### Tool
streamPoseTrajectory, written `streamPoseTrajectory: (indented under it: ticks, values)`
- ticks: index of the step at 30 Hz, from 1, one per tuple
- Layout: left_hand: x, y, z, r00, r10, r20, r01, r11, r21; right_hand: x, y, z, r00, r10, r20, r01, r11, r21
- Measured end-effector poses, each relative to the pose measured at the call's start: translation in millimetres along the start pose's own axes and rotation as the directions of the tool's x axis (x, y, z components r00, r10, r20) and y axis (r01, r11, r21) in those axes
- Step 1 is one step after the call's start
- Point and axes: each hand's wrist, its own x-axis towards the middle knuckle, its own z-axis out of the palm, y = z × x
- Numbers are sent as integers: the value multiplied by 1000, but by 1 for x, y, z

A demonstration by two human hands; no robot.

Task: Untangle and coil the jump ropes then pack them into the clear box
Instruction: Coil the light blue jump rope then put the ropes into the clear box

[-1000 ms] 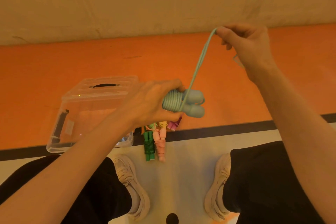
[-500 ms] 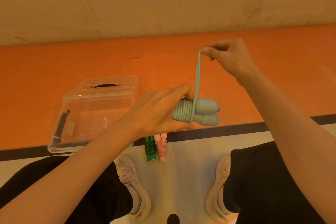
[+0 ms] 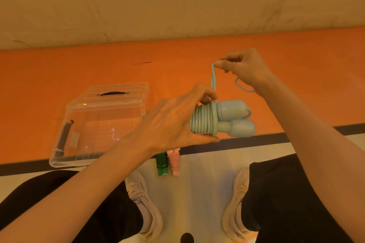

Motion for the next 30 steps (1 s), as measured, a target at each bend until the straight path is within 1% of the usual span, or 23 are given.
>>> streamPoseTrajectory:
  ticks: [2,4,6,9,11,14,16,19,21,24,27,30]
  values:
    - [0,0,0,998,56,-4,-56,998,23,-2,-2,3,999,-5,43,6,1000,-23]
    - [-1,1,1,998,47,-34,-47,999,16,-2,-1,6,996,1,85,4,998,-55]
    - [0,0,-1,994,-3,-110,1,1000,-25,-1,2,7,996,11,89,-6,998,-58]
    - [2,-8,-13,961,-109,-254,85,991,-104,1,6,3,998,43,55,-42,999,-11]
    - [4,-15,-22,936,-137,-325,112,989,-93,-1,8,-1,997,57,48,-58,998,17]
    - [3,-22,-28,908,-150,-391,142,989,-49,-2,12,-7,997,49,55,-52,998,46]
    - [2,-24,-30,890,-215,-403,189,977,-104,-3,16,-10,994,60,88,-63,997,34]
    - [2,-29,-32,848,-301,-436,249,953,-172,-9,19,-13,984,61,165,-59,998,-17]
    - [4,-32,-34,814,-337,-472,267,940,-211,-15,14,-15,966,54,251,-47,998,-36]
    - [6,-40,-38,773,-375,-512,297,927,-230,-29,1,-15,894,75,441,-51,997,-65]
    - [7,-45,-37,761,-407,-505,352,913,-205,-43,-10,-15,824,62,564,-51,998,-34]
    - [6,-46,-32,774,-407,-486,409,906,-107,-53,-19,-21,782,35,622,-44,999,-2]
